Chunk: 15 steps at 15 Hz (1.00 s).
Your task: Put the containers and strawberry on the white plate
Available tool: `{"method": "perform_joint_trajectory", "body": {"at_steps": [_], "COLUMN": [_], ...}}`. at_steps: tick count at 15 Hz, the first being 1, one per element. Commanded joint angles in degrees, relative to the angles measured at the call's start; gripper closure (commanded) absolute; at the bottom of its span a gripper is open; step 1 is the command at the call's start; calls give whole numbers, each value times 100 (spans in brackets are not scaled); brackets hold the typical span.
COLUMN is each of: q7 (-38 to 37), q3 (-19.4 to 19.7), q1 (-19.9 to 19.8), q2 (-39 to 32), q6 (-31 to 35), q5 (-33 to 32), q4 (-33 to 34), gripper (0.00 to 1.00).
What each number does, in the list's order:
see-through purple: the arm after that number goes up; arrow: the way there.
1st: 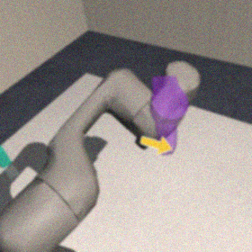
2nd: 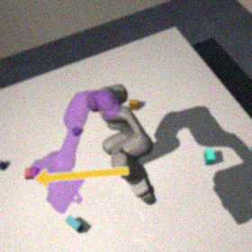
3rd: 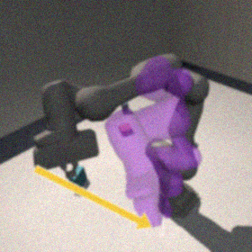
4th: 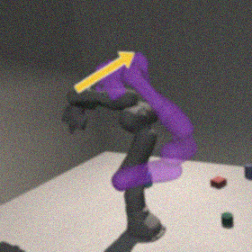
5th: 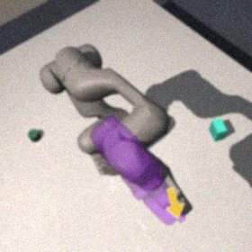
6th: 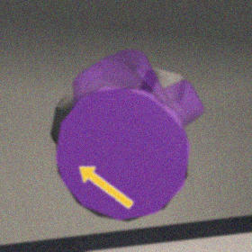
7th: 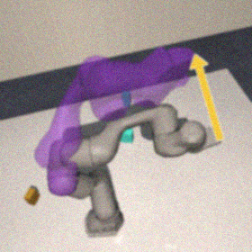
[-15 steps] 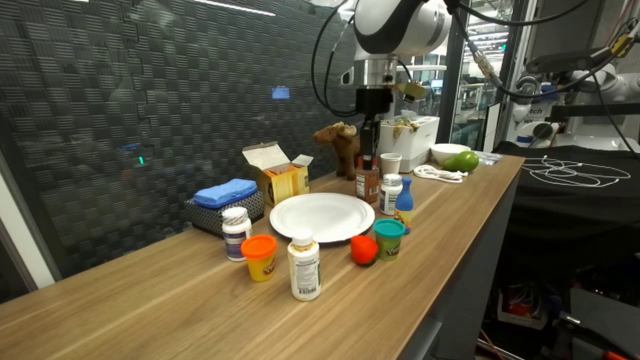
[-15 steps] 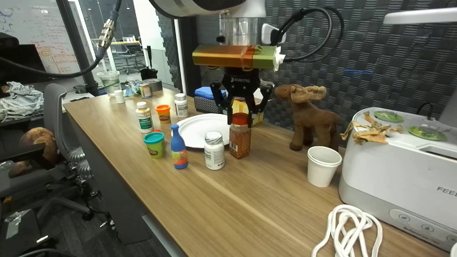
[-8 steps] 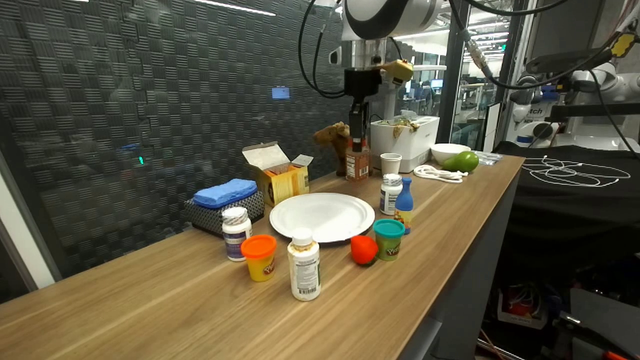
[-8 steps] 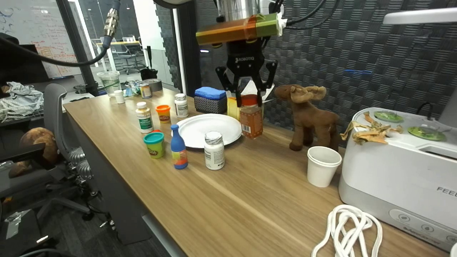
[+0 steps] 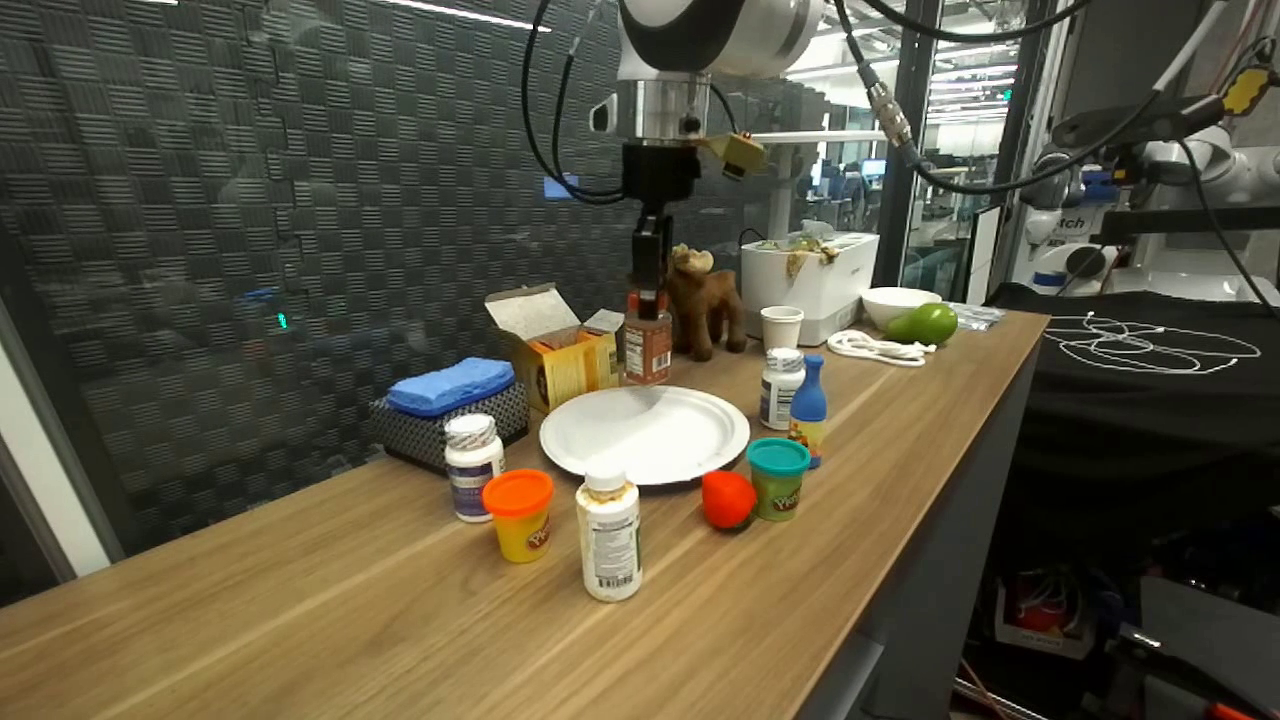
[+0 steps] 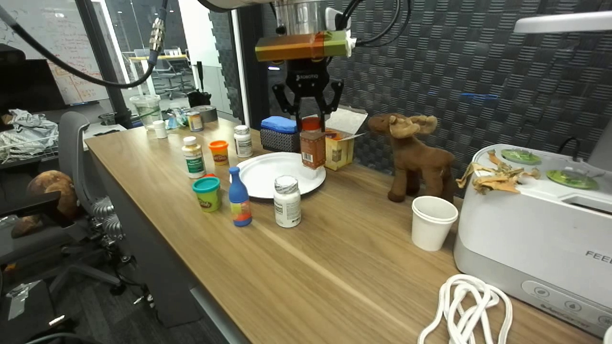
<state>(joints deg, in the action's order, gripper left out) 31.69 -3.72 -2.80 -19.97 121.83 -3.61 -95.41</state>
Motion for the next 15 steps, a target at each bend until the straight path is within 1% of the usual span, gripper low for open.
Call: {"method": "perform_joint_trajectory", "body": {"at_steps": [1, 7, 9, 11, 12, 14, 15], "q7": [347, 624, 683, 699, 734, 764, 780], "q3": [-193, -393, -412, -365, -363, -346, -347], "q1": [-14, -27, -20, 35, 42, 41, 35], "q2": [-430, -873, -966, -1021, -1013, -964, -933], "q6": [-274, -612, -735, -870, -951, -1001, -1039], "q5": [295, 508, 516, 360, 348, 328, 342], "q4": [568, 1052, 1163, 1245, 1281, 1294, 1298], "gripper": [76, 76, 76, 76, 30, 20, 12]}}
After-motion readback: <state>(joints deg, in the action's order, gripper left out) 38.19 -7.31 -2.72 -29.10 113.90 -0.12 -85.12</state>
